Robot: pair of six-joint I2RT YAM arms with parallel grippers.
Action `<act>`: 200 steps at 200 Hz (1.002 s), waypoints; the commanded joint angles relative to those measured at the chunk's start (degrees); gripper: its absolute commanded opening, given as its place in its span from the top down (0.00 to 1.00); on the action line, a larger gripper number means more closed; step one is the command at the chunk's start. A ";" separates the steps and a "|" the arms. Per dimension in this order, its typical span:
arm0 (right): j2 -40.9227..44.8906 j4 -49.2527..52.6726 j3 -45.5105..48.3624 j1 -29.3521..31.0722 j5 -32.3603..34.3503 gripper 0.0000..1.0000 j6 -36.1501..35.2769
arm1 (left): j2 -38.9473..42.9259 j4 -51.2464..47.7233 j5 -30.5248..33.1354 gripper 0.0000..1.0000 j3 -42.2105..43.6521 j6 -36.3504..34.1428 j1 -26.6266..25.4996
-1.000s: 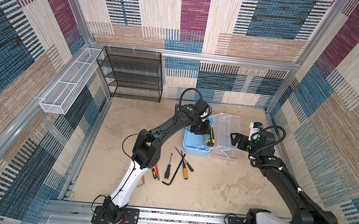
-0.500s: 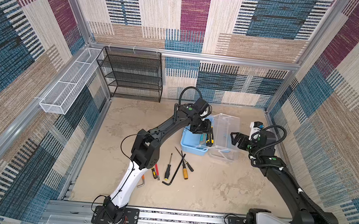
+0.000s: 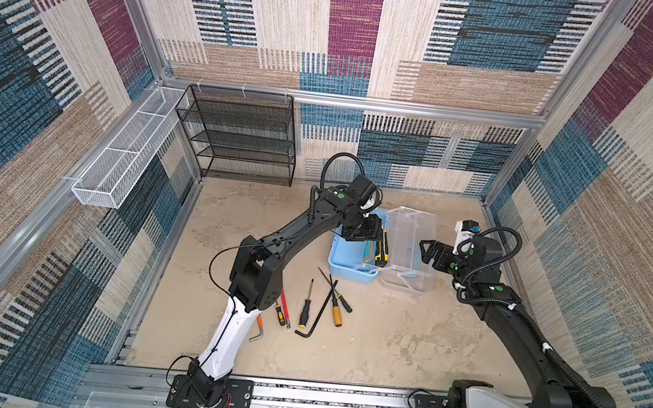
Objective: Pack the tool kit
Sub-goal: 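Lower the teal knife beside the yellow knife and open the left gripper, then withdraw the left gripper while the right moves to the wooden-handled screwdriver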
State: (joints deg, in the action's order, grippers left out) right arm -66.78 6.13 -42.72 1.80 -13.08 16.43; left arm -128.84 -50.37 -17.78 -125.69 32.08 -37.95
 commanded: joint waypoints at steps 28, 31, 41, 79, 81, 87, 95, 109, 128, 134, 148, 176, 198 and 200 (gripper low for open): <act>0.07 -1.58 -0.83 -0.05 -3.11 0.04 0.47 | 4.32 0.05 5.29 0.31 4.76 -2.80 0.47; 0.14 -1.67 -0.78 -0.05 -3.39 0.04 0.53 | 4.64 0.08 5.54 0.31 5.21 -2.81 0.52; 0.21 -2.06 -0.70 -0.05 -4.54 0.05 0.54 | 5.74 0.82 6.23 0.30 6.69 -2.89 0.60; 1.48 -2.88 -0.26 0.20 -7.32 0.09 1.20 | 11.11 6.25 7.41 0.25 15.96 -1.81 1.72; 1.63 -2.88 -0.24 0.21 -7.36 0.09 1.27 | 11.38 6.64 7.45 0.25 16.52 -1.79 1.82; 1.87 -2.79 -0.09 0.35 -7.48 0.09 1.40 | 12.23 7.35 7.41 0.24 17.93 -1.60 2.07; 2.38 -2.62 0.00 0.48 -7.33 0.10 1.58 | 13.24 8.48 7.18 0.23 19.87 -1.33 2.44; 3.10 -2.12 -0.04 0.73 -7.38 0.10 2.12 | 14.74 9.38 7.03 0.23 22.56 -1.09 3.10; 4.25 -1.40 -0.13 1.48 -6.84 0.11 2.90 | 16.98 10.76 7.32 0.22 26.25 -1.21 3.89; 4.57 -1.16 -0.04 1.84 -6.62 0.12 3.27 | 17.78 11.37 7.37 0.22 27.60 -1.06 4.18; 5.35 -0.65 0.08 3.19 -5.84 0.13 4.25 | 19.94 13.03 7.32 0.21 31.09 -1.00 4.93; 6.29 0.41 0.35 9.14 -1.45 0.15 6.60 | 25.00 17.27 7.06 0.18 39.27 -0.63 6.34; 6.63 1.01 0.84 14.59 2.72 0.18 9.52 | 29.12 20.23 7.01 0.14 46.05 -0.92 7.41; 6.70 1.06 0.87 15.06 3.31 0.18 9.75 | 29.53 20.44 6.98 0.14 46.65 -1.02 7.53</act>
State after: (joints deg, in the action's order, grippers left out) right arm -60.71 6.55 -42.35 12.64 -15.73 22.06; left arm -102.89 -35.27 -10.83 -83.99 31.24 -31.33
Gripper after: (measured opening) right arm 0.833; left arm 0.846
